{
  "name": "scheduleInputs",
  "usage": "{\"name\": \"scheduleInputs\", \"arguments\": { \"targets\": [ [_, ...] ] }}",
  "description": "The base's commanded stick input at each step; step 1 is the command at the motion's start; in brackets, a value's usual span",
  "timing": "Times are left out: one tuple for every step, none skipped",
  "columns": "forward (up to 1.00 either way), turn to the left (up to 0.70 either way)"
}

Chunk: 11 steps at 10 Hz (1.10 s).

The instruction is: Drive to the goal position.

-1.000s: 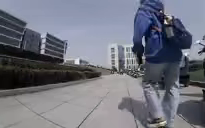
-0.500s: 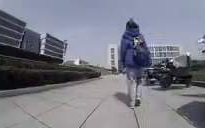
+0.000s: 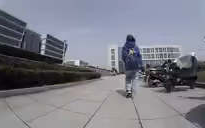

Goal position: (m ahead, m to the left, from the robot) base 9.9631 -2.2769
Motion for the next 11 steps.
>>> {"name": "scheduleInputs", "arguments": {
  "targets": [
    [0.70,0.00],
    [0.70,0.00],
    [0.70,0.00],
    [0.70,0.00],
    [0.70,0.00],
    [0.70,0.00],
    [0.70,0.00],
    [0.70,0.00],
    [0.70,0.00],
    [0.70,0.00],
    [0.70,0.00]
  ]
}}
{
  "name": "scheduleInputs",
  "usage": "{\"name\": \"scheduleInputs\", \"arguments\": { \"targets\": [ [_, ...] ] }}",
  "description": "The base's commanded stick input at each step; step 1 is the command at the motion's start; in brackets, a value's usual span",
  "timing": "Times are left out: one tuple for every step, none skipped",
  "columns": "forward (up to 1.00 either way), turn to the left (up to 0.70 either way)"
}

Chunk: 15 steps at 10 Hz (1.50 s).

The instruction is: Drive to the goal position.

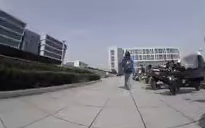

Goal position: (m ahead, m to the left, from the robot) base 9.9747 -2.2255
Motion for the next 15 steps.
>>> {"name": "scheduleInputs", "arguments": {
  "targets": [
    [0.70,0.00],
    [0.70,0.00],
    [0.70,0.00],
    [0.70,0.00],
    [0.70,0.00],
    [0.70,0.00],
    [0.70,0.00],
    [0.70,0.00],
    [0.70,0.00],
    [0.70,0.00],
    [0.70,0.00],
    [0.70,0.00],
    [0.70,0.00],
    [0.70,0.00],
    [0.70,0.00]
  ]
}}
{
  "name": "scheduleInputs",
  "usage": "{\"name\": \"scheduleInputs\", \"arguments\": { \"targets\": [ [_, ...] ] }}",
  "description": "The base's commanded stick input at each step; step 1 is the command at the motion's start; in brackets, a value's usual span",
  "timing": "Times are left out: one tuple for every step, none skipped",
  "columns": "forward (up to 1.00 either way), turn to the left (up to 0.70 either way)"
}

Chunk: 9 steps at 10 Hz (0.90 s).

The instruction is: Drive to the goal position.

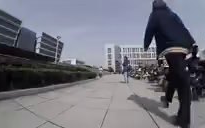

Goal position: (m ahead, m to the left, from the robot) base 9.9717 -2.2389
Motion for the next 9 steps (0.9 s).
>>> {"name": "scheduleInputs", "arguments": {
  "targets": [
    [0.70,0.00],
    [0.70,0.00],
    [0.70,0.00],
    [0.70,0.00],
    [0.70,0.00],
    [0.70,0.00],
    [0.70,0.00],
    [0.70,0.00],
    [0.70,0.00]
  ]
}}
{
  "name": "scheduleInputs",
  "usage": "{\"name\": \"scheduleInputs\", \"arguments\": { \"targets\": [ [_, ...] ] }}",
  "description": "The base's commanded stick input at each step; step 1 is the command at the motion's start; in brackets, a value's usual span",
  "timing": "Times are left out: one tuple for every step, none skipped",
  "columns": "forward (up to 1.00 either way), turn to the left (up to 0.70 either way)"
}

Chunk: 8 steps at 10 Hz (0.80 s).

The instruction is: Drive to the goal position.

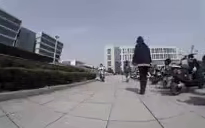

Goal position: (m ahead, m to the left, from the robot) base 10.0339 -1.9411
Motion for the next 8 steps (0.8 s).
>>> {"name": "scheduleInputs", "arguments": {
  "targets": [
    [0.70,0.00],
    [0.70,0.00],
    [0.70,0.00],
    [0.70,0.00],
    [0.70,0.00],
    [0.70,0.00],
    [0.70,0.00],
    [0.70,0.00]
  ]
}}
